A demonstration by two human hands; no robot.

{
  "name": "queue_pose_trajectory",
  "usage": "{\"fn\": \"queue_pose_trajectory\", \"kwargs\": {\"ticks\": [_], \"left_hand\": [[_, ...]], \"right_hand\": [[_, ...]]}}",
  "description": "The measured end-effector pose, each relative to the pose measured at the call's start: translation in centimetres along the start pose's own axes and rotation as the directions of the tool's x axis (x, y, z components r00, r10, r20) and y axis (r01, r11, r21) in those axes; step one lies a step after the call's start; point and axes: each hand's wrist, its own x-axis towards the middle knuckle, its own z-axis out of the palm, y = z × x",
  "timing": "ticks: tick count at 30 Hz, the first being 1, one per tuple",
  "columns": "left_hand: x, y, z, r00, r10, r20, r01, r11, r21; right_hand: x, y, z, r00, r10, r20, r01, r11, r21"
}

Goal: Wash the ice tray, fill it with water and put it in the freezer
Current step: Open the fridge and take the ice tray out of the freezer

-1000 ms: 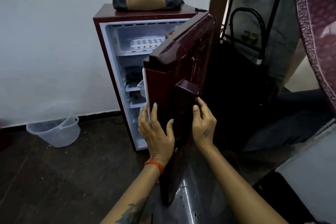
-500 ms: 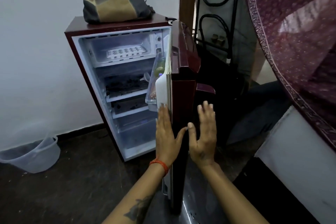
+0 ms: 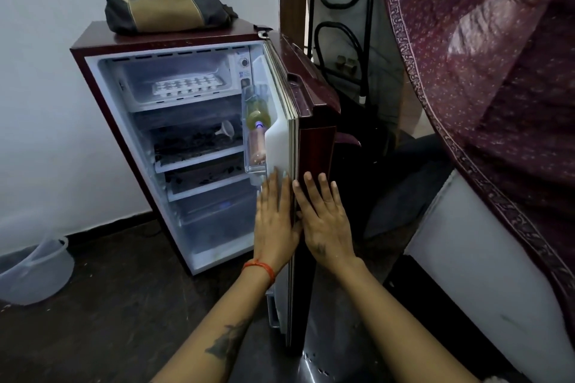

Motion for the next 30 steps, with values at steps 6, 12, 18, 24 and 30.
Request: {"fn": "queue_pose_trajectory", "kwargs": {"ticks": [6,12,18,24,30], "left_hand": [[0.5,1.8,3.2,1.0,0.01,-0.007,-0.01,0.999,0.051],[1.5,4.1,5.7,1.0,0.015,-0.003,-0.015,0.992,0.123],[2.6,6.5,8.6,0.998,0.063,-0.025,-0.058,0.986,0.159],[3.9,9.0,11.3,0.996,0.074,-0.04,-0.067,0.986,0.153],[4.8,10.9,12.8,0.998,0.067,0.008,-0.067,0.987,0.147]], "right_hand": [[-0.6,4.4,-0.2,0.998,-0.054,-0.034,0.055,0.998,0.03],[-1.8,9.3,-0.5,0.998,-0.024,-0.057,0.031,0.992,0.124],[-2.5,13.6,-1.2,0.998,0.044,-0.038,-0.033,0.97,0.243],[-2.7,17.2,-1.8,0.996,0.094,-0.008,-0.087,0.947,0.308],[-2.8,19.4,-2.0,0.986,0.163,0.029,-0.164,0.933,0.322]]}}
